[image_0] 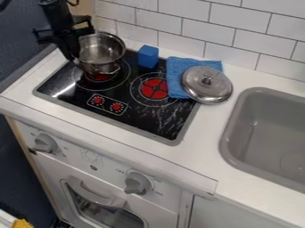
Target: Move the silver pot to the left side of the burner
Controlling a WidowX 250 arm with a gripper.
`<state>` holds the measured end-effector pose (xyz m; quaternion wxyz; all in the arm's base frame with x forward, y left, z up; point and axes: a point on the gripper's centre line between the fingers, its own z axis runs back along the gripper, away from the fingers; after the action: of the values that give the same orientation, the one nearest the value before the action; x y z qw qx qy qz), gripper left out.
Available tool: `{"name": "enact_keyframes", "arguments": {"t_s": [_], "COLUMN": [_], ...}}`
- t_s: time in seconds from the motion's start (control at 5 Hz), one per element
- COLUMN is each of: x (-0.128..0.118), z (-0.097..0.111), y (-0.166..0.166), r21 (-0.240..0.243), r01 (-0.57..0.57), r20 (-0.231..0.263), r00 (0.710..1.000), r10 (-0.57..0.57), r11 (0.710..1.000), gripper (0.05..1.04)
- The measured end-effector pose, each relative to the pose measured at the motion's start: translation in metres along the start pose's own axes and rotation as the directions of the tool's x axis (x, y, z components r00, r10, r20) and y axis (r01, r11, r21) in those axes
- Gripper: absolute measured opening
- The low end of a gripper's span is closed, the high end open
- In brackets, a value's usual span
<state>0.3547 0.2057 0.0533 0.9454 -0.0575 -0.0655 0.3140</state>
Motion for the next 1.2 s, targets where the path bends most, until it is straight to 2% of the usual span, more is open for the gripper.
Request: {"name": "enact_keyframes", "arguments": {"t_s": [0.2, 0.4, 0.6, 0.8, 1.0, 1.2], "x": [0.007, 0.011, 0.012, 0.011, 0.008, 0.006], "z": [-0.013, -0.014, -0.021, -0.021, -0.025, -0.021], "y": [0.003, 0.004, 0.003, 0.003, 0.004, 0.007], "r21": [-0.002, -0.005, -0.008, -0.013, -0.011, 0.013], "r01": [-0.042, -0.06, -0.07, -0.073, -0.086, -0.091], "r20": [-0.016, -0.005, -0.015, -0.019, -0.028, -0.032], "r00": [0.999, 0.998, 0.997, 0.997, 0.996, 0.995], "r10": [0.042, 0.06, 0.07, 0.072, 0.086, 0.092], "r11": [0.999, 0.998, 0.998, 0.997, 0.996, 0.996], "gripper": [0.072, 0.072, 0.097, 0.269, 0.553, 0.861]}}
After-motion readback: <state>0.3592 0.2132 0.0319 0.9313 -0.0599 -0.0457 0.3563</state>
